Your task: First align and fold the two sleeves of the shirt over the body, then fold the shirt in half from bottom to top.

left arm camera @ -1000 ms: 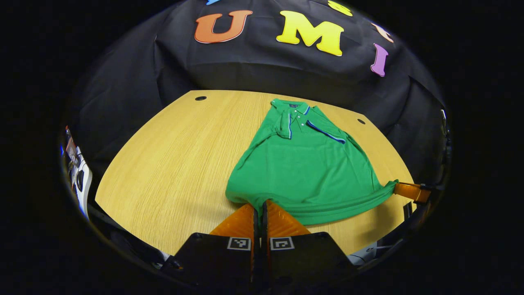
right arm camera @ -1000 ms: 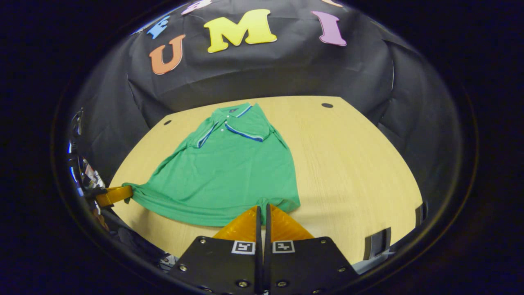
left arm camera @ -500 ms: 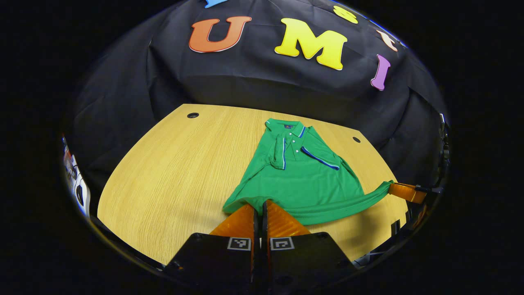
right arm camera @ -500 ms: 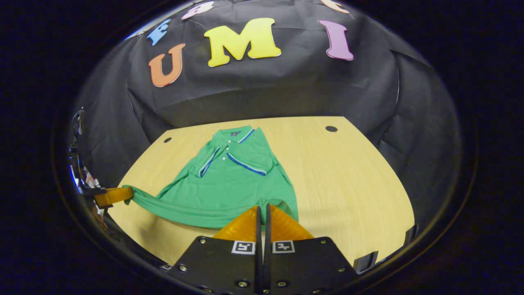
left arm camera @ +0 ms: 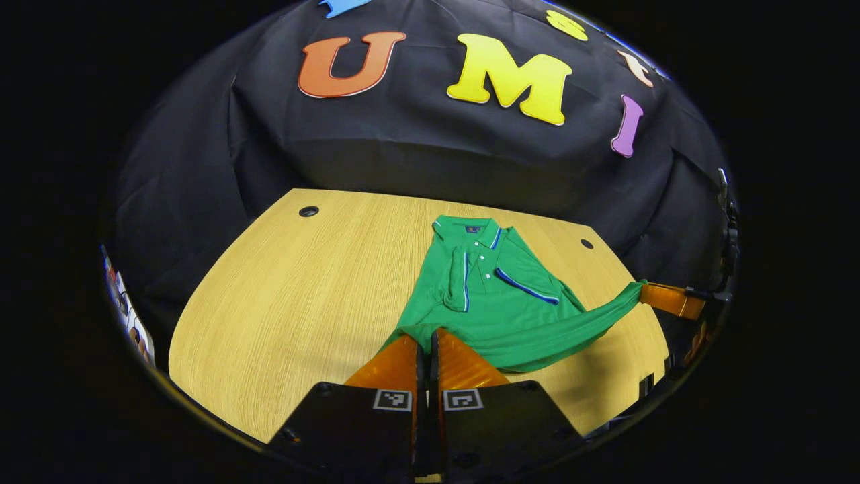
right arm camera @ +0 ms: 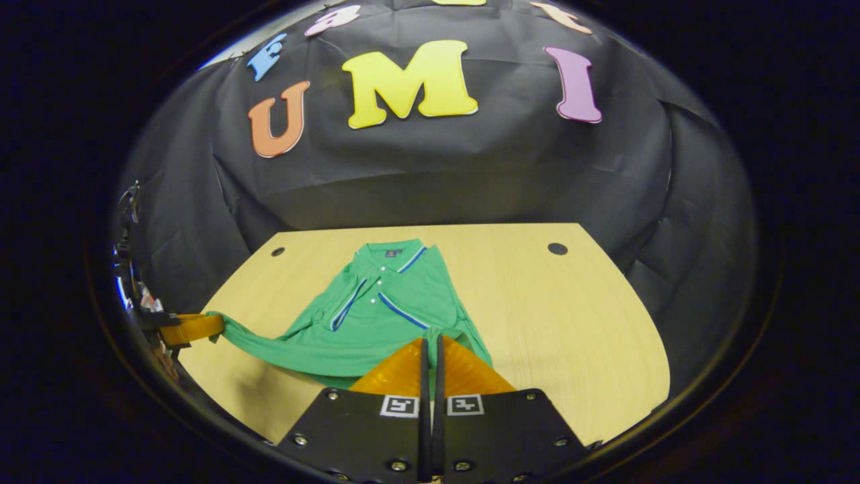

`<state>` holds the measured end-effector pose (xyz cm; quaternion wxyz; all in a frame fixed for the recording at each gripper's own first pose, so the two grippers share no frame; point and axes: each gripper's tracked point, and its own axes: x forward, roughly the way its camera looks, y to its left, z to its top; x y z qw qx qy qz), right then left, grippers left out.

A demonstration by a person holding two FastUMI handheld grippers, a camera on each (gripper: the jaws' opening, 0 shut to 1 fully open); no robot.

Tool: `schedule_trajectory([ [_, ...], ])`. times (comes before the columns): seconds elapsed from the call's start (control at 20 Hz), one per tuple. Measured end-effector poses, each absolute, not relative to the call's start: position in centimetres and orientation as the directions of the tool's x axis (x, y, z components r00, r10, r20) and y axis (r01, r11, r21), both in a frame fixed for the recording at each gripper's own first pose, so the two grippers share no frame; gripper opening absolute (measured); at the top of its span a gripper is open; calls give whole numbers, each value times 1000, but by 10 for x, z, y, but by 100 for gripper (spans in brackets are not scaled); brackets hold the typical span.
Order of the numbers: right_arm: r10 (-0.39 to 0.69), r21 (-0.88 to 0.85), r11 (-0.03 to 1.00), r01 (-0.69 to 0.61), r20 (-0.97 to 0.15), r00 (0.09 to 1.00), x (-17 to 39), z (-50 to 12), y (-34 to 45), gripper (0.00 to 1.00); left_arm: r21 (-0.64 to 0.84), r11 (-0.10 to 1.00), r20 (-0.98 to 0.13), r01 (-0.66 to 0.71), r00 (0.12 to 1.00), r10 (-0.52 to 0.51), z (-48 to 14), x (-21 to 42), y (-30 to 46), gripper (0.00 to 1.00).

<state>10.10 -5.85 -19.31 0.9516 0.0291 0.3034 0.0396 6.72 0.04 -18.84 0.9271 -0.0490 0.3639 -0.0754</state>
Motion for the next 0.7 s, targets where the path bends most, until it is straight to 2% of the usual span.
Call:
schedule_trajectory([
  [0.7,108,96,993,-68,-514,851,195,-165,-66,1,-113,986,-636,119,754,-164,-172,160,0,3],
])
